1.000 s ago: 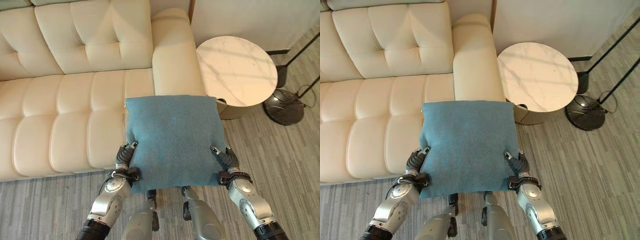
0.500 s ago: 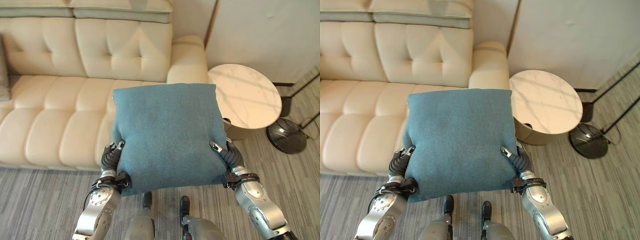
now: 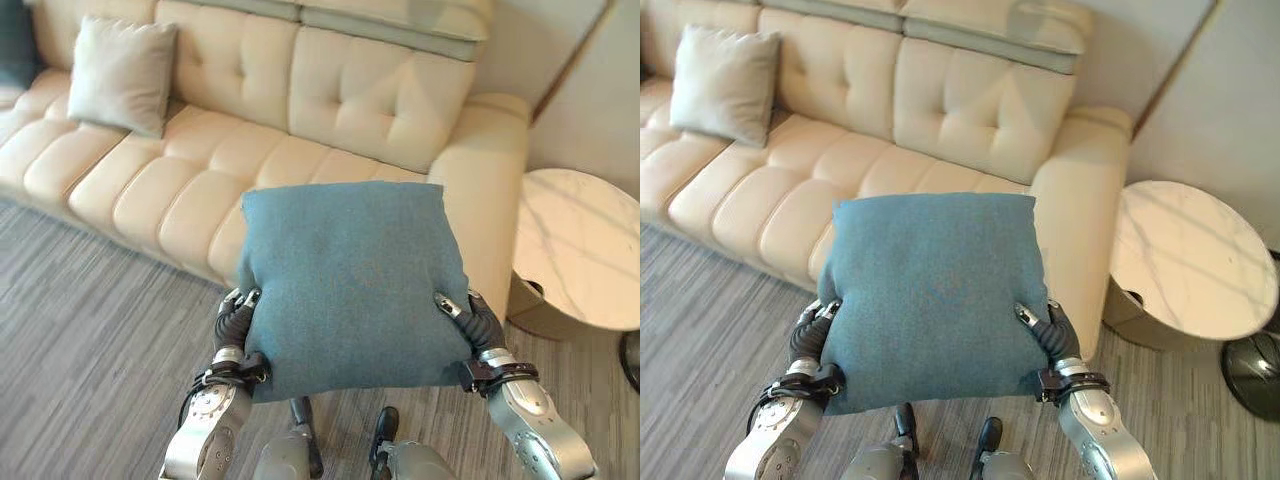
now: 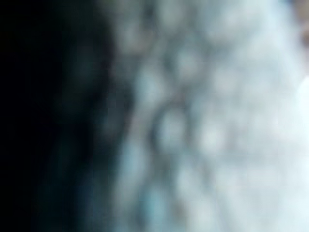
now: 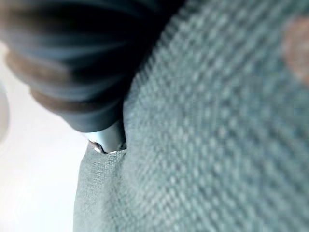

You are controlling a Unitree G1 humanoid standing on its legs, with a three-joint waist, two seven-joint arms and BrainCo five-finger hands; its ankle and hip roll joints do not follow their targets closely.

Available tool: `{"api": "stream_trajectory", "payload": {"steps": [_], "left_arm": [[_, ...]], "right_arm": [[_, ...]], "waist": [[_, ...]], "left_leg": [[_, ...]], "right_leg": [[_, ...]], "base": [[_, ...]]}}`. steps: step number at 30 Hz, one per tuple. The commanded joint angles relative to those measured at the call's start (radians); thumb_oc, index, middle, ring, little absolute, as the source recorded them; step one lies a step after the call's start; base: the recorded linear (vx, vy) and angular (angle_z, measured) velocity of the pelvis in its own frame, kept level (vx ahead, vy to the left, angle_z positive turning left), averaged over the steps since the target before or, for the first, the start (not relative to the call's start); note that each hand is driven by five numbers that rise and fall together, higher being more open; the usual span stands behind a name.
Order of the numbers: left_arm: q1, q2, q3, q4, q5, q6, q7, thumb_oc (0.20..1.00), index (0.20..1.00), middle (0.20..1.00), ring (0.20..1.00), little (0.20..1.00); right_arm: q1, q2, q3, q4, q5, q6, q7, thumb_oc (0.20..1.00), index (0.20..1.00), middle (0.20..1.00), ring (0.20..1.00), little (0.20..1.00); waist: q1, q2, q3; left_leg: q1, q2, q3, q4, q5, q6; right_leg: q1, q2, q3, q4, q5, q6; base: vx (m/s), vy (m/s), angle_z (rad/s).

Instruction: Pick up all the scattered cushions and arrange them neatly on the sofa.

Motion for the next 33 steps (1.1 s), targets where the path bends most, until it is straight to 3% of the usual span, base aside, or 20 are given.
{"api": "stream_trajectory", "payload": {"steps": [1, 7, 10, 13, 14, 15, 16, 20, 21, 22, 26, 27, 28, 31, 32, 33], "left_arm": [[-0.044, 0.023, -0.015, -0.136, 0.022, -0.094, -0.064, 0.2, 0.2, 0.2, 0.2, 0.2], [-0.029, 0.036, -0.01, -0.147, 0.029, -0.101, -0.054, 0.2, 0.2, 0.2, 0.2, 0.2], [-0.066, 0.056, -0.021, -0.14, 0.042, -0.101, -0.041, 0.2, 0.2, 0.2, 0.2, 0.2], [-0.102, 0.071, -0.031, -0.132, 0.066, -0.101, -0.025, 0.2, 0.2, 0.2, 0.2, 0.2], [-0.112, 0.076, -0.04, -0.125, 0.08, -0.102, -0.018, 0.2, 0.2, 0.2, 0.2, 0.2], [-0.113, 0.076, -0.04, -0.125, 0.08, -0.103, -0.018, 0.2, 0.2, 0.2, 0.2, 0.2], [-0.114, 0.073, -0.042, -0.119, 0.085, -0.104, -0.017, 0.2, 0.2, 0.2, 0.2, 0.2], [-0.113, 0.063, -0.03, -0.11, 0.073, -0.097, -0.026, 0.2, 0.2, 0.2, 0.2, 0.2], [-0.114, 0.057, -0.017, -0.101, 0.074, -0.092, -0.023, 0.2, 0.2, 0.2, 0.2, 0.2], [-0.116, 0.05, -0.02, -0.1, 0.075, -0.091, -0.022, 0.2, 0.2, 0.2, 0.2, 0.2], [-0.107, 0.038, -0.029, -0.094, 0.084, -0.094, -0.032, 0.2, 0.2, 0.2, 0.2, 0.2], [-0.107, 0.032, -0.031, -0.099, 0.074, -0.096, -0.033, 0.2, 0.2, 0.2, 0.2, 0.2], [-0.104, 0.028, -0.031, -0.101, 0.072, -0.096, -0.038, 0.2, 0.2, 0.2, 0.2, 0.2], [-0.099, 0.019, -0.039, -0.108, 0.058, -0.102, -0.042, 0.2, 0.2, 0.2, 0.2, 0.2], [-0.099, 0.019, -0.039, -0.108, 0.058, -0.102, -0.042, 0.2, 0.2, 0.2, 0.2, 0.2], [-0.101, 0.017, -0.039, -0.104, 0.052, -0.107, -0.034, 0.2, 0.2, 0.2, 0.2, 0.2]], "right_arm": [[-0.094, 0.046, 0.058, -0.118, 0.015, -0.131, 0.046, 0.2, 0.2, 0.2, 0.2, 0.2], [-0.108, 0.077, 0.085, -0.104, 0.002, -0.123, 0.047, 0.2, 0.2, 0.2, 0.2, 0.2], [-0.123, 0.091, 0.09, -0.093, -0.021, -0.119, 0.037, 0.2, 0.2, 0.2, 0.2, 0.2], [-0.135, 0.106, 0.096, -0.084, -0.037, -0.117, 0.026, 0.2, 0.2, 0.2, 0.2, 0.2], [-0.141, 0.115, 0.099, -0.076, -0.039, -0.12, 0.018, 0.2, 0.2, 0.2, 0.2, 0.2], [-0.141, 0.115, 0.099, -0.076, -0.039, -0.12, 0.018, 0.2, 0.2, 0.2, 0.2, 0.2], [-0.148, 0.115, 0.105, -0.068, -0.036, -0.123, 0.016, 0.2, 0.2, 0.2, 0.2, 0.2], [-0.155, 0.115, 0.11, -0.054, 0.003, -0.122, 0.016, 0.2, 0.2, 0.2, 0.2, 0.2], [-0.148, 0.114, 0.105, -0.052, -0.008, -0.121, 0.017, 0.2, 0.2, 0.2, 0.2, 0.2], [-0.146, 0.114, 0.103, -0.054, -0.01, -0.121, 0.016, 0.2, 0.2, 0.2, 0.2, 0.2], [-0.12, 0.107, 0.093, -0.06, -0.002, -0.126, 0.029, 0.2, 0.2, 0.2, 0.2, 0.2], [-0.121, 0.102, 0.084, -0.058, 0.004, -0.129, 0.024, 0.2, 0.2, 0.2, 0.2, 0.2], [-0.117, 0.099, 0.081, -0.063, 0.014, -0.135, 0.029, 0.2, 0.2, 0.2, 0.2, 0.2], [-0.113, 0.081, 0.077, -0.056, 0.029, -0.137, 0.025, 0.2, 0.2, 0.2, 0.2, 0.2], [-0.113, 0.08, 0.076, -0.056, 0.029, -0.137, 0.025, 0.2, 0.2, 0.2, 0.2, 0.2], [-0.112, 0.076, 0.078, -0.056, 0.035, -0.135, 0.029, 0.2, 0.2, 0.2, 0.2, 0.2]], "waist": [[-0.006, -0.04, -0.076], [0.012, -0.061, -0.082], [0.011, -0.06, -0.073], [-0.004, -0.05, -0.053], [-0.027, -0.047, -0.042], [-0.024, -0.047, -0.043], [-0.028, -0.044, -0.041], [-0.009, -0.053, -0.024], [-0.001, -0.07, -0.032], [0.0, -0.076, -0.038], [-0.005, -0.081, -0.068], [-0.012, -0.076, -0.087], [-0.014, -0.071, -0.09], [-0.003, -0.064, -0.062], [-0.004, -0.063, -0.061], [0.009, -0.062, -0.049]], "left_leg": [[0.069, 0.008, -0.028, -0.027, -0.087, -0.11], [0.094, -0.041, -0.028, -0.027, -0.136, -0.064], [0.099, -0.075, -0.059, -0.027, -0.16, -0.028], [0.115, -0.107, -0.089, -0.027, -0.186, 0.008], [0.121, -0.115, -0.115, -0.027, -0.196, 0.013], [0.119, -0.114, -0.112, -0.027, -0.197, 0.012], [0.121, -0.112, -0.116, -0.027, -0.201, 0.006], [0.14, -0.116, -0.096, -0.027, -0.213, 0.001], [0.162, -0.12, -0.082, -0.027, -0.232, -0.006], [0.174, -0.12, -0.077, -0.027, -0.241, -0.009], [0.23, -0.12, -0.077, -0.027, -0.268, -0.012], [0.237, -0.101, -0.069, 0.097, -0.32, -0.026], [0.219, -0.077, -0.057, 0.2, -0.315, -0.042], [0.118, -0.032, -0.085, 0.486, -0.248, -0.09], [0.115, -0.029, -0.087, 0.494, -0.251, -0.092], [0.061, -0.036, -0.151, 0.584, -0.211, -0.103]], "right_leg": [[0.015, 0.046, 0.039, -0.051, -0.11, 0.016], [0.035, -0.004, 0.056, -0.016, -0.109, 0.049], [-0.016, -0.049, 0.081, 0.147, -0.132, 0.061], [-0.1, -0.108, 0.122, 0.36, -0.098, 0.073], [-0.171, -0.045, 0.232, 0.404, -0.124, 0.066], [-0.175, -0.044, 0.235, 0.406, -0.125, 0.064], [-0.21, 0.01, 0.283, 0.365, -0.149, 0.055], [-0.252, 0.057, 0.218, 0.194, -0.074, 0.066], [-0.259, 0.07, 0.146, 0.098, -0.034, 0.09], [-0.249, 0.068, 0.117, 0.067, -0.023, 0.095], [-0.188, 0.086, 0.139, 0.031, -0.026, 0.075], [-0.14, 0.092, 0.142, 0.025, -0.046, 0.055], [-0.107, 0.101, 0.144, 0.013, -0.063, 0.039], [-0.021, 0.132, 0.172, -0.027, -0.095, -0.014], [-0.021, 0.135, 0.171, -0.028, -0.095, -0.016], [0.012, 0.146, 0.19, -0.038, -0.119, -0.04]], "base": [[0.09, 0.252, 0.42], [0.12, 0.278, 0.21], [0.08, 0.271, 0.17], [0.09, 0.3, 0.32], [0.08, 0.157, 0.34], [0.07, 0.091, 0.44], [0.1, 0.04, 0.47], [0.12, -0.018, 0.14], [0.27, -0.119, -0.14], [0.23, -0.101, -0.14], [0.35, -0.105, 0.02], [0.42, -0.171, 0.0], [0.49, -0.22, 0.0], [0.23, -0.165, -0.03], [0.21, -0.147, -0.12], [0.14, -0.089, -0.13]]}}
